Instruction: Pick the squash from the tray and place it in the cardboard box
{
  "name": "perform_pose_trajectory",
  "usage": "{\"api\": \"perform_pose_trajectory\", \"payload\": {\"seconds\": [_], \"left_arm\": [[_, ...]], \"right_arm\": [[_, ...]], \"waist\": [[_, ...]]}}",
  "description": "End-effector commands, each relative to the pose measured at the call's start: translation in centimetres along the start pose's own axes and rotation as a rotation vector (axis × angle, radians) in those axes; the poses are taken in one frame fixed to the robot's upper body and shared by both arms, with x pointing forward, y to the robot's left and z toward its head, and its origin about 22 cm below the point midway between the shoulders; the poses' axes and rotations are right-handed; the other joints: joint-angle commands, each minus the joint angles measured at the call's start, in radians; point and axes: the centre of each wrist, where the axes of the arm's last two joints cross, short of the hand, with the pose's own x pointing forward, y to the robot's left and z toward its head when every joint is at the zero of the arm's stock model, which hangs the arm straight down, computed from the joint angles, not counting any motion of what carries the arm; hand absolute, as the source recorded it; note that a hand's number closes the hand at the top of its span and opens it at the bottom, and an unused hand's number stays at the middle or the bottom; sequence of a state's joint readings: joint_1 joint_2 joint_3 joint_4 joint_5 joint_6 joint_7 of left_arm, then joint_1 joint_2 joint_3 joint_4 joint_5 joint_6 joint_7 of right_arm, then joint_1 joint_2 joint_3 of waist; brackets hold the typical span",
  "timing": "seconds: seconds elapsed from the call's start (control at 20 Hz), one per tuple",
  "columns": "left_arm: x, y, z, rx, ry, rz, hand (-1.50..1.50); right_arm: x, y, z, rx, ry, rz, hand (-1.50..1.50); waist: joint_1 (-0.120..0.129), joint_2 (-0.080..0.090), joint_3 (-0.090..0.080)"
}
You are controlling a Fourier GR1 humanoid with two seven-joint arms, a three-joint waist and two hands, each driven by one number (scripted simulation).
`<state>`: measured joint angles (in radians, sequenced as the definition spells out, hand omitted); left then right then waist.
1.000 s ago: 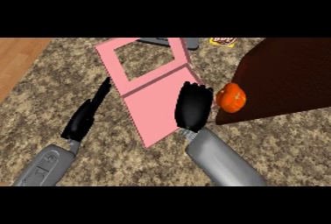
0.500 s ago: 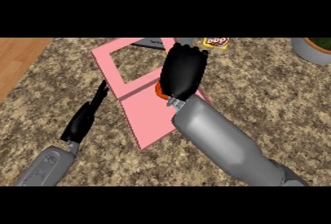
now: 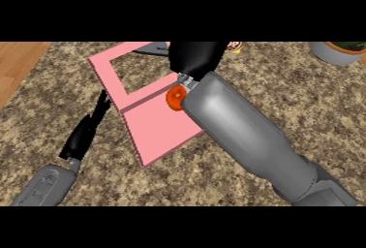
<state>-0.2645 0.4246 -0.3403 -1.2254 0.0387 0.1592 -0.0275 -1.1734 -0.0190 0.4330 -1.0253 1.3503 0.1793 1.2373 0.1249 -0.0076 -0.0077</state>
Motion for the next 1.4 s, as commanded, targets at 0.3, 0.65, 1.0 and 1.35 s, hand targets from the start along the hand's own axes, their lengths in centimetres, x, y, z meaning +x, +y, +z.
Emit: {"api": "perform_pose_trajectory", "payload": {"seconds": [0.3, 0.65, 1.0, 1.35], "left_arm": [[-0.3, -0.3, 0.4, 0.035, -0.004, 0.007, 0.0], [-0.7, 0.1, 0.5, 0.043, -0.005, 0.025, 0.0], [0.2, 0.4, 0.3, 0.041, -0.043, 0.013, 0.0], [-1.1, -0.1, 1.6, 0.042, -0.016, 0.02, 0.0]], "right_arm": [[0.2, 0.0, -1.7, 0.136, 0.298, 0.154, 1.5], [-3.2, 4.7, -3.0, 0.489, 0.402, -0.037, -1.5], [-2.0, 3.1, 0.9, 0.28, 0.286, -0.351, -1.5], [-3.3, 0.4, 0.1, 0.127, 0.318, -0.664, -1.5]], "waist": [[-0.064, -0.006, 0.004], [-0.061, 0.006, 0.006], [-0.057, 0.009, 0.007], [-0.065, 0.005, 0.009]]}}
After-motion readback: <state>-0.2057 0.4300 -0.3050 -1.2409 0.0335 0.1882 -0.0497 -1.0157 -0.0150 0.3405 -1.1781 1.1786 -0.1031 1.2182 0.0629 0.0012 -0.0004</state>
